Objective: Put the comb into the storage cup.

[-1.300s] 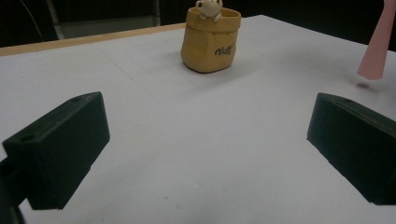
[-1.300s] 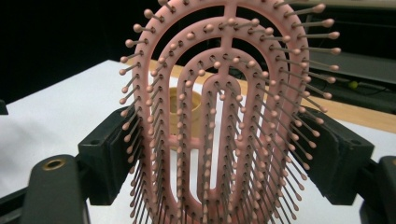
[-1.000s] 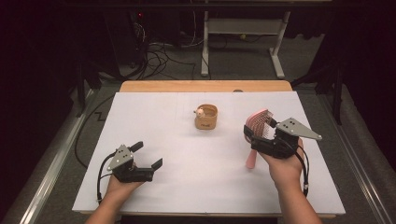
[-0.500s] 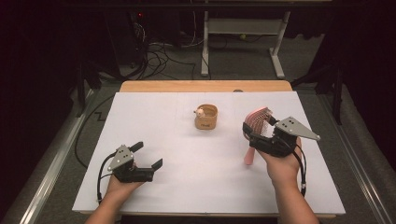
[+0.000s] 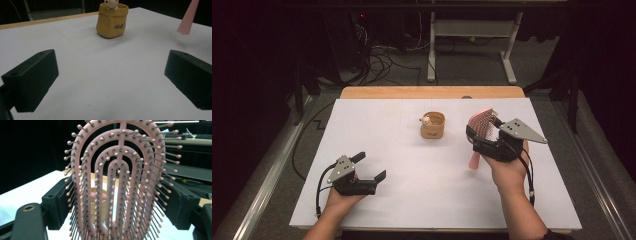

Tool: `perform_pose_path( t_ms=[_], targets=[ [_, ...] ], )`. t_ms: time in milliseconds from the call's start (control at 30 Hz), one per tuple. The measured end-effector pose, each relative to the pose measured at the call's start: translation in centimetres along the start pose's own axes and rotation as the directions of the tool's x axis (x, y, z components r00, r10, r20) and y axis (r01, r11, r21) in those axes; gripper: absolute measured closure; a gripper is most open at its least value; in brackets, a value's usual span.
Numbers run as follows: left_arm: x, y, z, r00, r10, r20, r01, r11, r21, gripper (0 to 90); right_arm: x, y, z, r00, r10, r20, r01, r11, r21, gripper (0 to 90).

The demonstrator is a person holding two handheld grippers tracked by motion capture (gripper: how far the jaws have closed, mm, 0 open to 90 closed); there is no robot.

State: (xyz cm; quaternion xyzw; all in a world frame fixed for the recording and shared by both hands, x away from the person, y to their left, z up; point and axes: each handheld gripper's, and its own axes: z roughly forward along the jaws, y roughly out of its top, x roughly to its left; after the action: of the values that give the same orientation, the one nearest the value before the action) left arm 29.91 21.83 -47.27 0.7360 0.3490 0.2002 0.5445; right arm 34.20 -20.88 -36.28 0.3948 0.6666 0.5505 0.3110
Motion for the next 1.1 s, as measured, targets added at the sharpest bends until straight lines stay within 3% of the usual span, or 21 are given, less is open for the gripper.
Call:
perform_pose_path(
  t_ms=[500, 1100],
  targets=[
    [0.0, 0.0, -0.1, 1.0, 0.008, 0.0, -0.008, 1.0, -0.006, 0.0, 0.5, 0.7, 2.3, 0.9999, 0.015, -0.004, -0.015, 1.0, -0.002, 20.4],
    [-0.1, 0.0, -0.1, 0.9998, 0.017, 0.005, -0.017, 0.9998, -0.009, 0.0, 0.9, 1.9, 4.2, 1.0, 0.0, 0.0, 0.0, 1.0, -0.012, 20.4]
  ],
)
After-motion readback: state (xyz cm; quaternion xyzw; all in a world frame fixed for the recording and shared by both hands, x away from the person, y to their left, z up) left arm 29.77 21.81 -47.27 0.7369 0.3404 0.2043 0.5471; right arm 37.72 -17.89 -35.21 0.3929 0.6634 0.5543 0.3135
